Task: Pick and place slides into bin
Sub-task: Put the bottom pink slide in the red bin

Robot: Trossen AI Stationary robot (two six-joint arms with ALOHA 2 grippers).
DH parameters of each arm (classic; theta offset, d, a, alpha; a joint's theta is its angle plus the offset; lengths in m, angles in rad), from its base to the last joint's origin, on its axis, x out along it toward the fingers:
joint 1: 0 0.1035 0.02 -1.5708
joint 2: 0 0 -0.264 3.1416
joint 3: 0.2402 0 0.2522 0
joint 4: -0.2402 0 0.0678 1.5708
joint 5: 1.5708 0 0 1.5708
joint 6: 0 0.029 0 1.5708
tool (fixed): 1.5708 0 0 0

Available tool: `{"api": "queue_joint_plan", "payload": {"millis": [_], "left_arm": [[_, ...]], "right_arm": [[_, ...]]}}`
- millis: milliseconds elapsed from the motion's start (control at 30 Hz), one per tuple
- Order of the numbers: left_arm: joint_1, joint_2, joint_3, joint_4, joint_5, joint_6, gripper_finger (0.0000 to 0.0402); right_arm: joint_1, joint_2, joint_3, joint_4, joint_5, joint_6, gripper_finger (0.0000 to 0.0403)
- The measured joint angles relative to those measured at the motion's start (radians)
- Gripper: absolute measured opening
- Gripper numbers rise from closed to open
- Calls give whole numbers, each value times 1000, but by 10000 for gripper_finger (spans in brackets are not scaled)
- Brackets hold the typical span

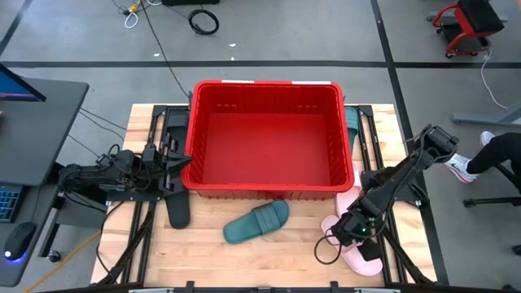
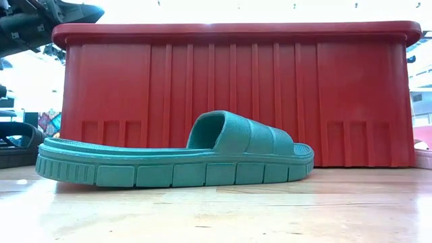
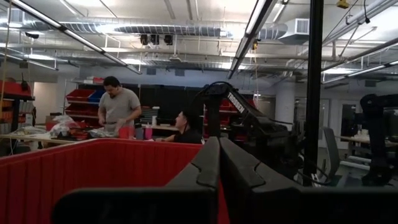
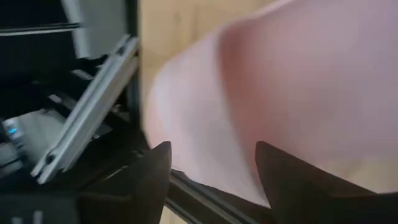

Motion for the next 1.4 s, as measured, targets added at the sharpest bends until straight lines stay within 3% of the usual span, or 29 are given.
{"api": "queue_joint_plan", "payload": {"millis": [300,667,767,967,1133,1400], "left_arm": [[0,0,0,0,0,2,17],[0,0,0,1,-1,3,9],[0,0,0,1,-1,3,9],[0,0,0,1,-1,3,23],[0,0,0,1,-2,7,19],[0,0,0,3,-2,9,11]], "right_arm": [[31,1,-56,106,-14,-43,176],[31,1,-78,187,-85,-104,29],[31,2,-60,186,-126,-105,12],[30,3,68,173,-142,-92,20],[30,1,251,152,-150,21,11],[-58,2,540,-15,-1,186,9]]}}
